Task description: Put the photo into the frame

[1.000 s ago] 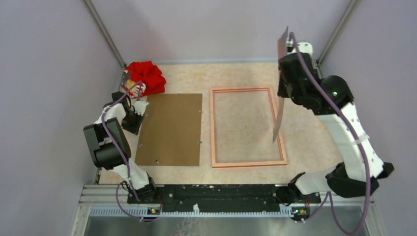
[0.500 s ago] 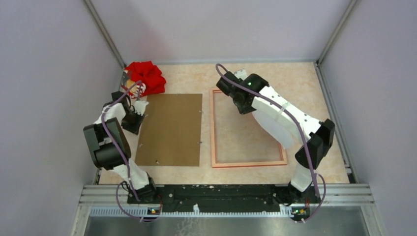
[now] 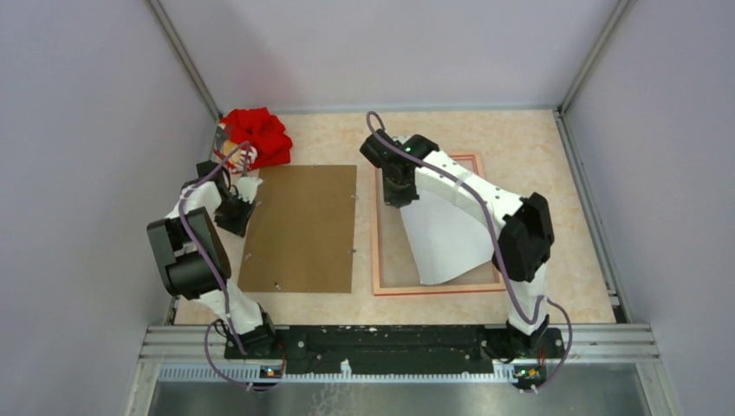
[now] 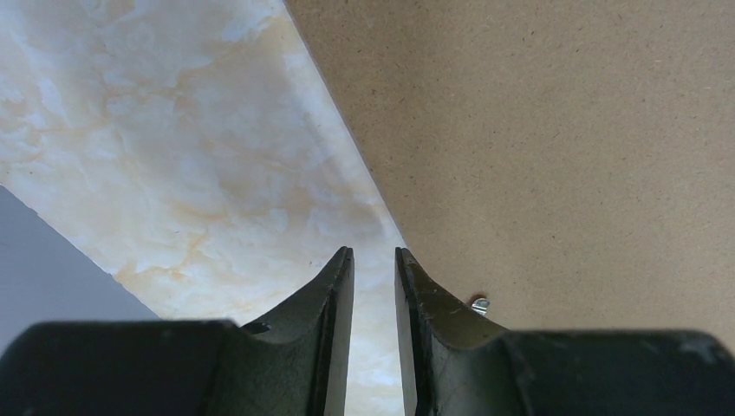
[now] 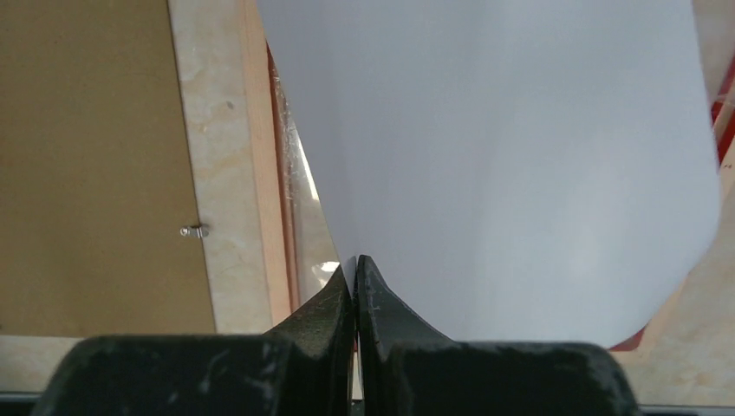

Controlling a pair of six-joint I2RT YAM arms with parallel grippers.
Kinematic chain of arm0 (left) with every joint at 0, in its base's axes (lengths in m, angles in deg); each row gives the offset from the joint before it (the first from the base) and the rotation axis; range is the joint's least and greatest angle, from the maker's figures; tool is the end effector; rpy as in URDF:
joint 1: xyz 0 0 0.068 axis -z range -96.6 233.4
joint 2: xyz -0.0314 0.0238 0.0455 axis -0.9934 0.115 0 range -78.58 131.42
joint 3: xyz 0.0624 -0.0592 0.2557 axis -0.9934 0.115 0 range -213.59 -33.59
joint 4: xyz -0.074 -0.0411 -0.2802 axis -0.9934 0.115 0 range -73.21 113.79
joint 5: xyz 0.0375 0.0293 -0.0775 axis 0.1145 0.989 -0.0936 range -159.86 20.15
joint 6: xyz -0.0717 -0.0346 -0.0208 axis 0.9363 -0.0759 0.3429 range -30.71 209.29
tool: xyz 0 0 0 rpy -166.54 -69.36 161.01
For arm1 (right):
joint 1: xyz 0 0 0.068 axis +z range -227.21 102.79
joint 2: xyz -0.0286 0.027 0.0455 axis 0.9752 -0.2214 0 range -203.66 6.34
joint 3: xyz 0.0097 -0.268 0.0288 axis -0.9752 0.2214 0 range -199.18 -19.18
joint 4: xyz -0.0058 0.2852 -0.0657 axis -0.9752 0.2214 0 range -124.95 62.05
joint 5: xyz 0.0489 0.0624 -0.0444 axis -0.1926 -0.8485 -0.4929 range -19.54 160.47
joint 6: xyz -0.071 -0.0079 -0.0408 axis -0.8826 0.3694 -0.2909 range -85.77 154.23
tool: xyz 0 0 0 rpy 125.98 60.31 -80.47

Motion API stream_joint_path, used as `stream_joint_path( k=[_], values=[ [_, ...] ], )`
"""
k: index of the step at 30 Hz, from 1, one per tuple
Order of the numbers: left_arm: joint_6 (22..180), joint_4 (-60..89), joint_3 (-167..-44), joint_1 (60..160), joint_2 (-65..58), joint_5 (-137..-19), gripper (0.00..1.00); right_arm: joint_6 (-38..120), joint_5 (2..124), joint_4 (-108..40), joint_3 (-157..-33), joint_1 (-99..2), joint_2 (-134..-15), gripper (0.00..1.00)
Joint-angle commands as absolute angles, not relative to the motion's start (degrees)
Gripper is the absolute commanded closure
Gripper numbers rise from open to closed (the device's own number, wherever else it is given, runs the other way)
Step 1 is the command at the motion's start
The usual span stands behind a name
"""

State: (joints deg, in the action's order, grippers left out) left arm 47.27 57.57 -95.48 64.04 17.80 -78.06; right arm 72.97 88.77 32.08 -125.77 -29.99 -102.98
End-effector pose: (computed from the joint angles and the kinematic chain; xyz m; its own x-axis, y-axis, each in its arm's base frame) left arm 0.3328 0.1061 0.1246 -0.8745 0.3951 -0.2813 0.3926 0.9172 0.0679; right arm 0.3127 0.3048 0.2731 -0.8870 -0.0836 -0.4542 -0.0871 0.9961 -0.0132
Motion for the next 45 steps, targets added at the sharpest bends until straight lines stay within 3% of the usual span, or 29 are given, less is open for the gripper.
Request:
stream_joint_path(
  k=[1, 14, 30, 43, 45],
  values=[
    [46.57, 58.14, -96.43, 63.89, 15.12, -79.66, 0.69, 82.47, 89.08, 35.53, -131.57, -29.92, -106.14, 1.0],
    [46.19, 59.02, -96.26, 63.97, 14.51, -79.8, 0.69, 97.56, 89.22, 29.25, -126.41, -30.89, -105.08, 1.0],
    [46.13, 58.82, -96.28, 63.95, 15.03, -79.59, 0.69, 95.51, 95.45, 28.01, -119.07, -35.3, -103.82, 1.0],
    [46.32, 59.31, -97.22, 63.91, 15.66, -79.65, 0.7, 91.53, 90.87, 23.15, -117.04, -36.12, -105.19, 1.0],
    [46.32, 59.28, -97.22, 63.96, 15.66, -79.4, 0.7, 90.56, 89.73, 22.41, -116.73, -36.1, -105.46, 0.94]
  ],
)
